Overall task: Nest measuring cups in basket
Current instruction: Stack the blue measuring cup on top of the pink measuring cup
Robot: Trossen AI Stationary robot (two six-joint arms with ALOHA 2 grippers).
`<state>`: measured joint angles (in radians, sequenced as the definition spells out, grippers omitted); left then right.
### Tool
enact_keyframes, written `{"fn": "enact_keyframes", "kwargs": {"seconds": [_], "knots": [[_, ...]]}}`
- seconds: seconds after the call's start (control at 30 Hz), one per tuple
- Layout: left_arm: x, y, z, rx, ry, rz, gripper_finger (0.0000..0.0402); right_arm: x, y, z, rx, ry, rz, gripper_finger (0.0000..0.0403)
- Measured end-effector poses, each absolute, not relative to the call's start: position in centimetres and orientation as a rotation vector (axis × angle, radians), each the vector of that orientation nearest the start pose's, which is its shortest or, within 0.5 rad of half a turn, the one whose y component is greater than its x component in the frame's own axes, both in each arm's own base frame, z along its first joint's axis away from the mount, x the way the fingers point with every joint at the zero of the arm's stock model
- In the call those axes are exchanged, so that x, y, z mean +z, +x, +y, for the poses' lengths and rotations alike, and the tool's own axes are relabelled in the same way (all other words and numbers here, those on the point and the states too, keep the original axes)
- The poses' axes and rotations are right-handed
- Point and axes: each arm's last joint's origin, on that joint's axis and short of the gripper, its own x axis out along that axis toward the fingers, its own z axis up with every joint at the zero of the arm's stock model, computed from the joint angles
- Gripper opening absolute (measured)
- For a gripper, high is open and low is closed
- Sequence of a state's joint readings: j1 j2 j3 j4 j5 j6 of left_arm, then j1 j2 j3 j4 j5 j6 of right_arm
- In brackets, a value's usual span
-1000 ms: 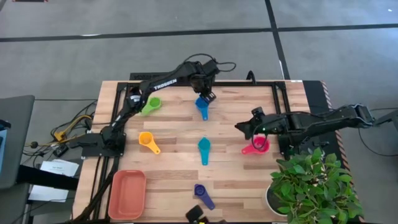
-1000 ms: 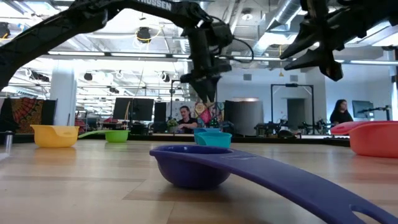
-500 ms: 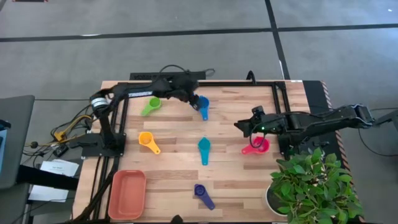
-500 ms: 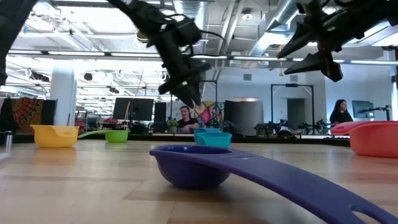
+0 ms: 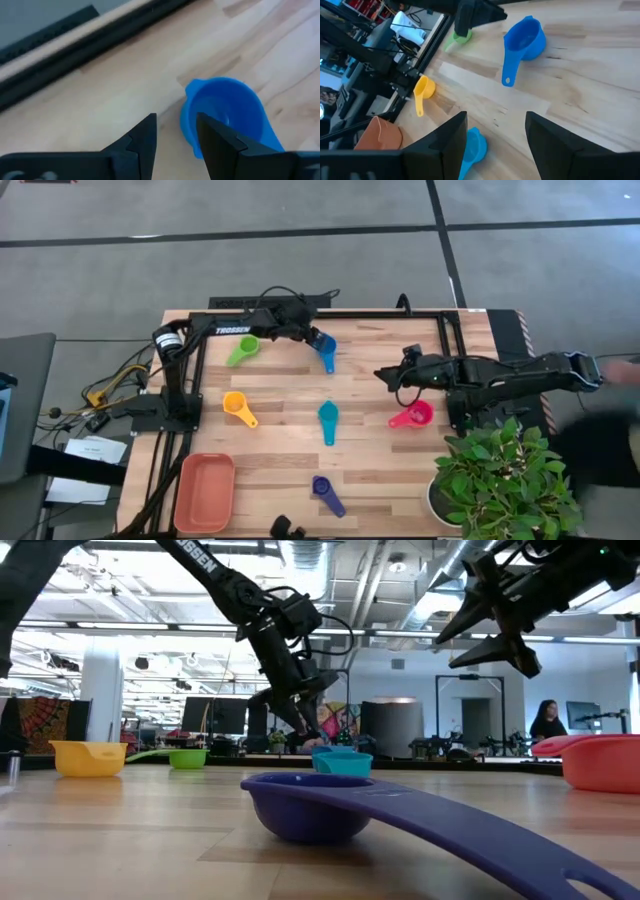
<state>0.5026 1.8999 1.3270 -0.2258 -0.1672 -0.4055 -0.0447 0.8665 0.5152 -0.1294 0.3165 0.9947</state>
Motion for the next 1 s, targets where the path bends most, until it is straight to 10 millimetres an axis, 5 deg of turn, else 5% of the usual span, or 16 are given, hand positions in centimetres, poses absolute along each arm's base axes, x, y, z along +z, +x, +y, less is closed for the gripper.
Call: {"fn": "enact_keyframes", "kwargs": {"seconds": [0.57, 0.83, 1.0], "knots": [[15.7, 36.7, 20.9, 0.686, -0.653, 0.741, 0.0121, 23.2, 18.5, -1.5, -0.549, 0.92, 0.259, 0.0225], [16.0, 36.9, 20.7, 0.641, -0.642, 0.734, 0.0013, 23.2, 18.5, -1.1, -0.532, 0.928, 0.266, 0.0223], [16.5, 37.9, 19.9, 0.434, -0.644, 0.694, 0.0007, 23.4, 18.4, -1.1, -0.532, 0.95, 0.255, 0.021]]}}
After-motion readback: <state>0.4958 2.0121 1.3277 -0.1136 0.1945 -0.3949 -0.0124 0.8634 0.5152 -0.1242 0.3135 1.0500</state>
